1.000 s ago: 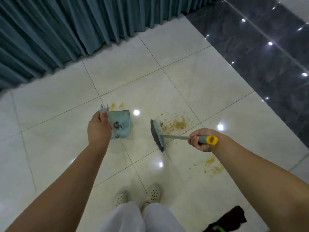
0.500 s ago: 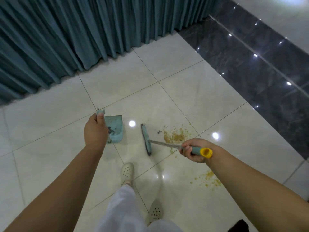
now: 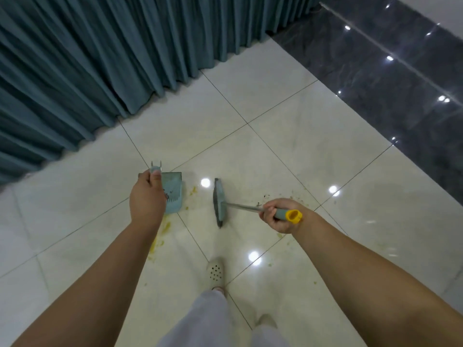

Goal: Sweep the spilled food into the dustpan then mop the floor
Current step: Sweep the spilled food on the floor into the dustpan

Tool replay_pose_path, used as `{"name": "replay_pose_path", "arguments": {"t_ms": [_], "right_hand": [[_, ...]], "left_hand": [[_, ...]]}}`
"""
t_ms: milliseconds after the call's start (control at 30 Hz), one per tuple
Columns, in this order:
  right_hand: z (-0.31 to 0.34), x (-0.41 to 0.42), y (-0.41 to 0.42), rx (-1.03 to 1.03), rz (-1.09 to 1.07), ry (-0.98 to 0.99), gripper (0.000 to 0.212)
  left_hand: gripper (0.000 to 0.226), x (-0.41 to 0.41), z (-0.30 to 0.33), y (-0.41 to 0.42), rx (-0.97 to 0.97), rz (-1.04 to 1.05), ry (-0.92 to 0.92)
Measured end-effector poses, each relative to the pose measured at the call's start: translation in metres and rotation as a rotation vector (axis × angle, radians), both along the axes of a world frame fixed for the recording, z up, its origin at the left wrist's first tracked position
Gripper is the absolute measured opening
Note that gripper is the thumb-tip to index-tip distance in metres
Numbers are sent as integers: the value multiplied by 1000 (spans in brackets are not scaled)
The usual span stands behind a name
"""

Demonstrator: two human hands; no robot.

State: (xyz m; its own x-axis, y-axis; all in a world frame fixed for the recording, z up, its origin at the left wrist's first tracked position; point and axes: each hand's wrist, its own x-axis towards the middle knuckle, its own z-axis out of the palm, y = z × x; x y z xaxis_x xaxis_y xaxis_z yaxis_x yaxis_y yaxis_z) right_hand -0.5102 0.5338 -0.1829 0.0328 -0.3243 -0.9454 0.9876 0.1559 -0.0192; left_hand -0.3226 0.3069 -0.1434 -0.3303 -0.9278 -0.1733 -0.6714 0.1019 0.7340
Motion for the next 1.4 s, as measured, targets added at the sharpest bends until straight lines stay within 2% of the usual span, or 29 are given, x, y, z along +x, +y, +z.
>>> {"name": "replay_pose_path", "arguments": {"t_ms": [200, 400, 567, 733, 967, 1200, 1400], "right_hand": [[-2, -37, 14, 50, -290, 29, 11], [8, -51, 51, 119, -444, 128, 14], [13, -46, 66, 182, -452, 182, 15], [24, -39, 65, 87, -484, 99, 15], [26, -40, 9, -3, -377, 20, 12], [-3, -79, -74, -54, -321, -6, 13], [-15, -141, -82, -38, -357, -4, 11]], "left_hand": [[51, -37, -6, -27, 34, -72, -26], [51, -68, -7, -39, 60, -179, -18], [47, -87, 0, -46, 86, -223, -2], [42, -97, 5, -46, 115, -245, 31], [46, -115, 9, -56, 133, -249, 11], [43, -141, 11, -73, 117, -254, -28], [46, -189, 10, -89, 70, -264, -77]]}}
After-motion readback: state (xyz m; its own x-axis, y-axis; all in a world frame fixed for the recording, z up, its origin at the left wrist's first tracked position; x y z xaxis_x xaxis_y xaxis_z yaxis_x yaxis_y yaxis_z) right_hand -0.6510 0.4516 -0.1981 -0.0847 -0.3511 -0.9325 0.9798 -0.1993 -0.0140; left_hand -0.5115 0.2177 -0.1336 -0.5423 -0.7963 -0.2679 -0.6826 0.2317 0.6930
